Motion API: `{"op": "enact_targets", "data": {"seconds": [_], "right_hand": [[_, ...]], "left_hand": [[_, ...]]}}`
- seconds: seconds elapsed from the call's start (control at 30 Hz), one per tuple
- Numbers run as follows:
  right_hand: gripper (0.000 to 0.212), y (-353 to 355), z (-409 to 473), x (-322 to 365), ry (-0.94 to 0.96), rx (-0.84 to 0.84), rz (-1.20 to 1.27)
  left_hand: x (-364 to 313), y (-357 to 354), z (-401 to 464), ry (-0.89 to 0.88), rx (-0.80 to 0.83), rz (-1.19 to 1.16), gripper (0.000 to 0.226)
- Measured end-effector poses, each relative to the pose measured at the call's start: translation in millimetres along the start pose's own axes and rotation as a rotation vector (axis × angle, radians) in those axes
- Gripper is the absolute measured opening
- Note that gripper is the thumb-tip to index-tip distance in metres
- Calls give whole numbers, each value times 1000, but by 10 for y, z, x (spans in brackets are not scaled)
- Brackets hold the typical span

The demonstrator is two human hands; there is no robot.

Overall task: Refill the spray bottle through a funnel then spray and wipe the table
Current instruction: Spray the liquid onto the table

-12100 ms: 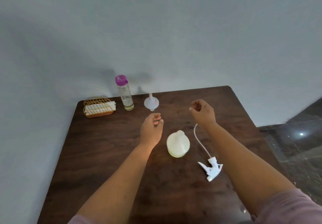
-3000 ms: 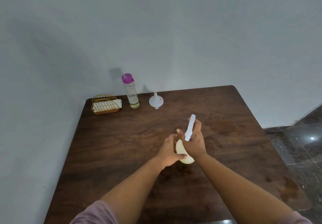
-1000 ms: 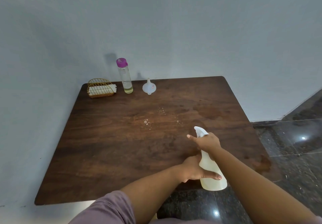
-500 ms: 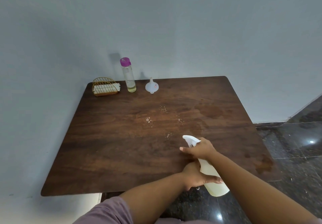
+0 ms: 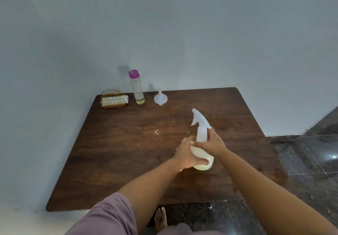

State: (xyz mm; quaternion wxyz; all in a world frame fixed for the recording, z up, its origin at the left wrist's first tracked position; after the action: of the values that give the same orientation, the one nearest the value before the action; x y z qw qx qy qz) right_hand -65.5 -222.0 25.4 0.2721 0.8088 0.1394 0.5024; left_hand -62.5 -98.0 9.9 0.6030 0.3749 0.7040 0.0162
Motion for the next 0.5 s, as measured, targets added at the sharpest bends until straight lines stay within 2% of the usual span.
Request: {"op": "enact_targets", "data": {"seconds": [0.1,0.2,0.27,0.43,0.5], "right_hand": [[83,-89,29,-75,-53,52,-9],[91,-183,81,-71,-99,119,109],[88,-200,171,-18,-129,119,173],[82,-52,542,203,-86,6,35],[80,7,738,296,-72,-17,26]], "left_hand": [[-43,197,106,-40,-112,69,87],[-64,314,242,-46,-181,55,86],[-69,357,368,-36,-157,44,84],[-18,602,817,31,-10,-51,98],[3,703,1017,77,39,-69,92]]}}
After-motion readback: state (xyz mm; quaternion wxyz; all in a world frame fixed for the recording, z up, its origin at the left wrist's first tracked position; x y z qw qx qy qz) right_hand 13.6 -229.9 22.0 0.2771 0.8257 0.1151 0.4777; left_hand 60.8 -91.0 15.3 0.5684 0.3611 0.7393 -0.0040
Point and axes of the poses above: each hand's wrist, its own z-axis towards the middle knuckle, its own y-axis out of the back of the hand, x = y × z, the point moved 8 cm from there along z, towards the middle knuckle, and after that the axes turned 2 degrees about -y, right-handed, at the moved point
